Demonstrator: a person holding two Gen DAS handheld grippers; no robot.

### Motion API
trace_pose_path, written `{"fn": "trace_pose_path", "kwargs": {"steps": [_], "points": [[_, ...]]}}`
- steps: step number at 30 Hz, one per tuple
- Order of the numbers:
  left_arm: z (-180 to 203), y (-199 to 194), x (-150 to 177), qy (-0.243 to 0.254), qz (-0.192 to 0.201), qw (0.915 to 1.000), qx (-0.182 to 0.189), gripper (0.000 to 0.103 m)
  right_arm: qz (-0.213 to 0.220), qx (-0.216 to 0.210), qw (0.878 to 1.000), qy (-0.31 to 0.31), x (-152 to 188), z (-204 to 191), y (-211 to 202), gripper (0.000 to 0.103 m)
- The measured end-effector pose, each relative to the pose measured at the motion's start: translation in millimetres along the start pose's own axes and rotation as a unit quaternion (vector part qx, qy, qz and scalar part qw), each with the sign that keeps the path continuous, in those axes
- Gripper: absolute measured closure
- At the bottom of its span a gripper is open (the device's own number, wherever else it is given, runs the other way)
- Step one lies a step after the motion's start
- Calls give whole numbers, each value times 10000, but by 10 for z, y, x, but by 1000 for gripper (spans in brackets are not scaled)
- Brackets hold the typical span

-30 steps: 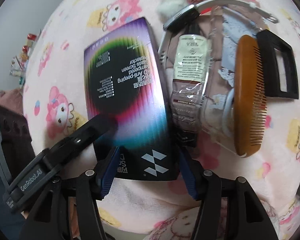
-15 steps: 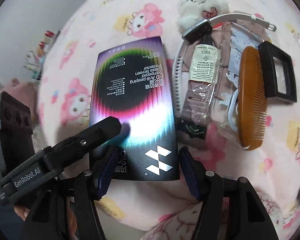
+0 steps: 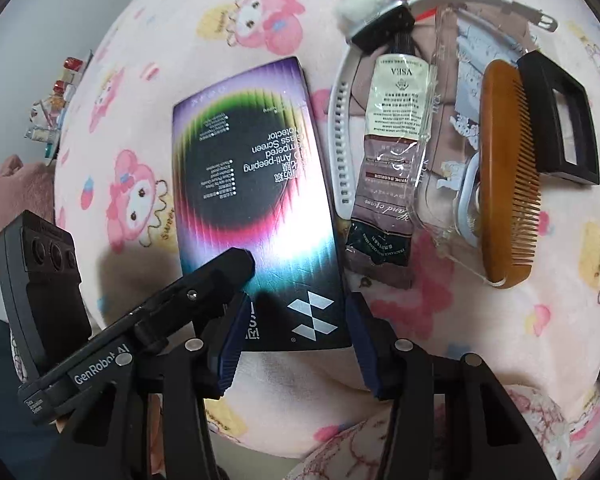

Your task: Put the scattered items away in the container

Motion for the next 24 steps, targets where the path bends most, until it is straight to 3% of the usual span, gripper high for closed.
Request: {"fn": "trace_pose_path", "kwargs": {"steps": [4,8,10,11,12,17,20,23,24], "points": [[39,-71,32,152,27,9997,168,60,49,44,10000,-62,-17,-73,11,57],[170,-237,74,313,105,9987,378,75,171,-208,9995,-134,-14,-133,-48,60],[291,-284,99,512,96,9982,312,80,225,-723,9970,-150,3,-177,-97,88],[346,-292,100,645,121,9977,190,80,230,-1040,9942,-175,24,-208,-130,89],[386,-273,99,715,110,9974,47,80,342,-1064,9936,-178,35,-206,-170,89],[359,-192,130,496,-6,9987,130,83,525,-576,9969,-118,58,-212,-231,89],[324,-203,158,384,73,9991,184,83,496,-456,9976,-150,164,33,-292,89],[300,-225,171,248,157,9993,234,84,528,-311,9981,15,127,154,-258,81],[303,-235,170,238,189,9993,197,84,519,-208,9984,103,143,208,-247,74]]}}
Point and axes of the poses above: each gripper's, at about its wrist camera, not at the fingertips, and y roughly the way its jaws point, z to its right, x to its underside, the point moved 4 cm from there along y, roughly the way its jaws point, and after that the axes turned 1 degree about -x, right-handed, at the moved point
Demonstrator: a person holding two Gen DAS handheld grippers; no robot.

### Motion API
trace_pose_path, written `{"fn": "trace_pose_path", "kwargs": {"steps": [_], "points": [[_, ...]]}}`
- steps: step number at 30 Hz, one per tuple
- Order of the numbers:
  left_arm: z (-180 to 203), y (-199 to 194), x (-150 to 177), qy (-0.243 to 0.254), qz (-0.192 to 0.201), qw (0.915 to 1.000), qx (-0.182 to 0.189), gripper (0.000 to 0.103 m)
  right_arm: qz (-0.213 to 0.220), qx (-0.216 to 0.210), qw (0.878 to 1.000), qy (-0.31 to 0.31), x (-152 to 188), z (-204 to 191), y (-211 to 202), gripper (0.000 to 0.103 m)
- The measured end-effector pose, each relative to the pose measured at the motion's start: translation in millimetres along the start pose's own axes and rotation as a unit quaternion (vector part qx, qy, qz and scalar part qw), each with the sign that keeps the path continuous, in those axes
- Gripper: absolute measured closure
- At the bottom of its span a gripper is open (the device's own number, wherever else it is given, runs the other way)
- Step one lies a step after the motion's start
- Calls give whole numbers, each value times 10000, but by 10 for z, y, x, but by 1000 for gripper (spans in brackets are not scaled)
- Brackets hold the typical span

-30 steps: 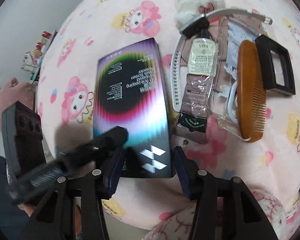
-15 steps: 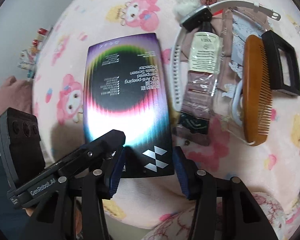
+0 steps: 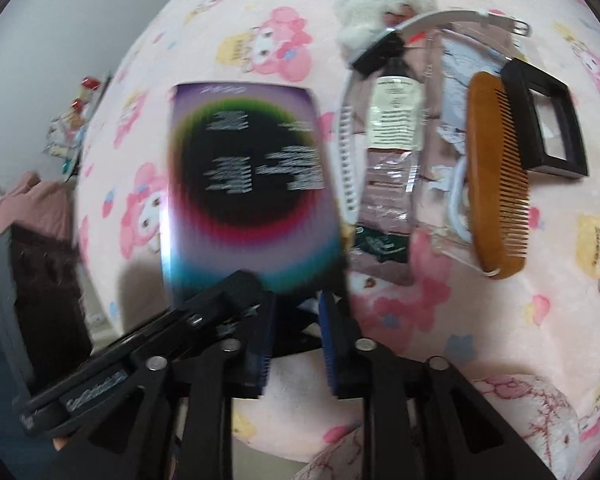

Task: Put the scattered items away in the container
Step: 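Lift the purple box and carry it over the black box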

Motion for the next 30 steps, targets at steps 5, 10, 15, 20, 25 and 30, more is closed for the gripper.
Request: {"fn": "trace_pose_path", "kwargs": {"steps": [5,10,15,20,25,30], "points": [[-15,-80,-29,142,90,9997,-198,84,-110,503,9985,164,-115,31,98,48],[-134,-17,-38,-16,-3,10000,-49,80,-52,371,9992,128,-201,-18,162,48],[-212,-1,-44,-106,71,9999,-90,73,-148,277,9994,138,-236,-46,233,48],[-234,16,-53,-70,86,9999,-111,72,-227,256,9993,145,-269,-82,292,48],[-200,-36,-48,50,99,9999,-116,78,-251,88,9994,210,-329,-122,337,48],[-10,-253,-68,184,162,9995,174,86,13,-631,9977,252,-353,-171,208,48]]}}
Point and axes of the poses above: each gripper's, at about its wrist camera, not at the fingertips, and y roughly the way its jaws point, z to its right, x to its underside, the point moved 4 cm from there along y, roughly the way its jaws point, and after that the axes turned 1 degree about -x, right-handed, at the moved point
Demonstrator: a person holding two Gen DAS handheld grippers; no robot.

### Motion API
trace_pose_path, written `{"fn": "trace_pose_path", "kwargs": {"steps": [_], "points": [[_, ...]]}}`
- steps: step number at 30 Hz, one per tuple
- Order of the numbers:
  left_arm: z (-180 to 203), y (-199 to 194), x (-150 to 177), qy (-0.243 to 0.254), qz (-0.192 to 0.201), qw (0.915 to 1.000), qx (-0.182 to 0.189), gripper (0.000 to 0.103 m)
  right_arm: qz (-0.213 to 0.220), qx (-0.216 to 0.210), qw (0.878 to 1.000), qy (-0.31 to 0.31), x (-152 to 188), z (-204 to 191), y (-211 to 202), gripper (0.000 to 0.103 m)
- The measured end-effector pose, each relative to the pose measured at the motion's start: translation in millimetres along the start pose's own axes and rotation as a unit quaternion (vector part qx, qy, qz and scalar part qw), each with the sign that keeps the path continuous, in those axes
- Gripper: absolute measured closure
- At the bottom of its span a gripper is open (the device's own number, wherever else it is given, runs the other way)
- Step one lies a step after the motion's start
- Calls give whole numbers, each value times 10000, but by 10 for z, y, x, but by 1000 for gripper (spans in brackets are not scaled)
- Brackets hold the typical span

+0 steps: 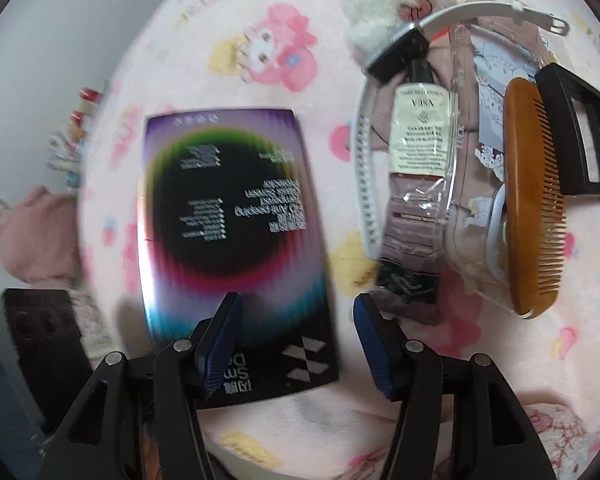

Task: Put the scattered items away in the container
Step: 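Lift the purple box and carry it over the black box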

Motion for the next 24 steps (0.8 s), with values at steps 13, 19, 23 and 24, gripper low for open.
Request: {"fn": "trace_pose_path", "kwargs": {"steps": [13,19,23,24], "points": [[1481,-52,200,1287,-278,9853,1089,86,1306,-1225,9835,275,188,378,-1409,48],[2430,460,649,1960,-894,9623,1657,86,2067,-1059,9698,749,516,1026,-2291,43],[3000,900,1055,2284,-1344,9468,1825,86,2466,-652,9614,1033,793,1463,-2659,43],[3146,1040,1164,2356,-1458,9427,1860,86,2549,-530,9592,1104,853,1585,-2749,43]]}}
Point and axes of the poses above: each gripper's, at about its wrist camera, not at the fingertips, and y roughly the way its jaws point, z to its right, x to its underside, the point moved 4 cm from there along y, roughly the way its jaws point, and after that the axes turned 1 degree about -x, right-handed, at the moved point
